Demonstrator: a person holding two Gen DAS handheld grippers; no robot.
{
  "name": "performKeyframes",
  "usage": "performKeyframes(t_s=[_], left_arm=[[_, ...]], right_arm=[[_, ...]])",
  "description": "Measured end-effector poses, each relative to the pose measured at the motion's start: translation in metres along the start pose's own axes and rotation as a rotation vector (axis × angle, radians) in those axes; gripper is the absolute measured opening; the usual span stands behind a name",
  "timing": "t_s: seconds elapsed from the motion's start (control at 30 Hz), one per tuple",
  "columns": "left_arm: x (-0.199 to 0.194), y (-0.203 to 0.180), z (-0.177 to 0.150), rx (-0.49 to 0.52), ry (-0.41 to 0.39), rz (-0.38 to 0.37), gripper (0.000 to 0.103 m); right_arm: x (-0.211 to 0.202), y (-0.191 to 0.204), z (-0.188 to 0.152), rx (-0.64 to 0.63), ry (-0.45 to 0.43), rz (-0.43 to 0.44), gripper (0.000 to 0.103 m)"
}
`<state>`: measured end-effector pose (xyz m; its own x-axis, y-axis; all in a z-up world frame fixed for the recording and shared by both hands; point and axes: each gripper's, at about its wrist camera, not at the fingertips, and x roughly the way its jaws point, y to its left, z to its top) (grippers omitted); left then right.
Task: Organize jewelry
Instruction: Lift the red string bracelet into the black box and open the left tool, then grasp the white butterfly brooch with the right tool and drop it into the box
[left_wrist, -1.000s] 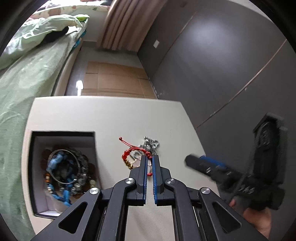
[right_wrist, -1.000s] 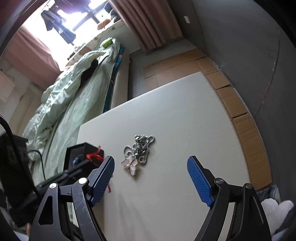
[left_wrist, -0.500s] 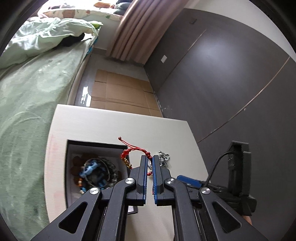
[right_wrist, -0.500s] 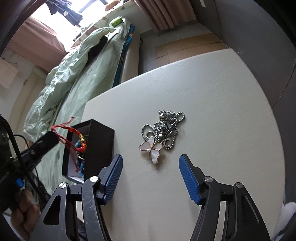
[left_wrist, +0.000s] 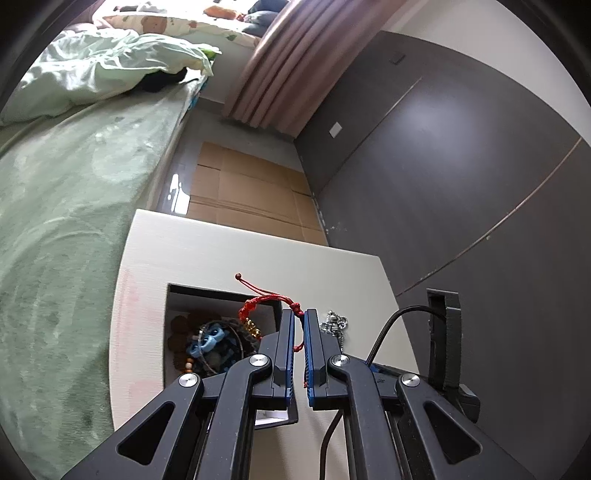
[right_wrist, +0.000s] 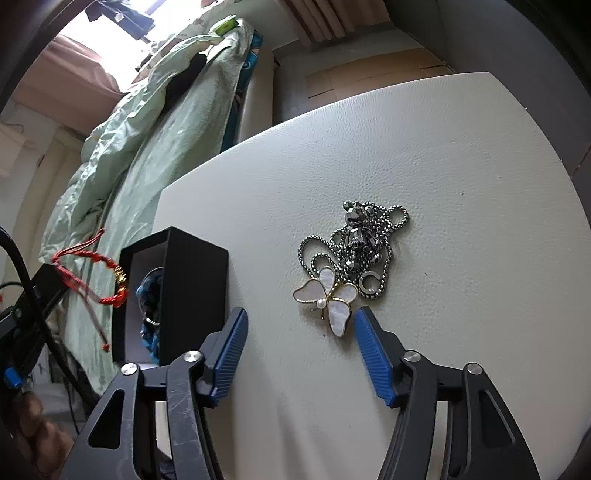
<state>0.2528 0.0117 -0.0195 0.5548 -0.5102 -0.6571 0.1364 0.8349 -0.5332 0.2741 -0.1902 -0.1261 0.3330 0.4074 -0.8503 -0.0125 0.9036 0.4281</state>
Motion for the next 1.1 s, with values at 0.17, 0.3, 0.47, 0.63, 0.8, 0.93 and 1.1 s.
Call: performKeyframes(t_s=[0.17,0.3,0.47,0.63,0.8,0.93,1.1], left_arm=[[-0.003,0.009,0.002,-0.019,-0.004,0.011,0.005],[-0.001,0.013,0.001,-0.030,0.007,0.016,0.005],[0.001,0.014,0.001,-0.028,0.018,0.019,0.005],[0.003,0.016,0.001,-0.028,0.027,0.027,0.005],[0.007,0.019,0.002,-0.033,0.047,0.037,0.005],[0.014,0.023,0.001,-0.036,0.085,0.071,0.006],[0.016,0.029,0.001,-0.062,0.101,0.084,0.046]], right_arm=[[0.004,0.008,0.004,-0.034,-0.012,-0.042,0.060],[0.008,0.019,0.005,-0.093,-0.020,-0.109,0.060],[0.014,0.034,0.003,-0.171,-0.032,-0.210,0.060],[0.018,0.046,-0.002,-0.252,-0.037,-0.307,0.058],[0.018,0.050,-0.005,-0.299,-0.052,-0.362,0.041],[0.014,0.045,-0.003,-0.287,-0.045,-0.334,0.041],[-0.006,0.047,-0.004,-0.249,-0.093,-0.251,0.041]])
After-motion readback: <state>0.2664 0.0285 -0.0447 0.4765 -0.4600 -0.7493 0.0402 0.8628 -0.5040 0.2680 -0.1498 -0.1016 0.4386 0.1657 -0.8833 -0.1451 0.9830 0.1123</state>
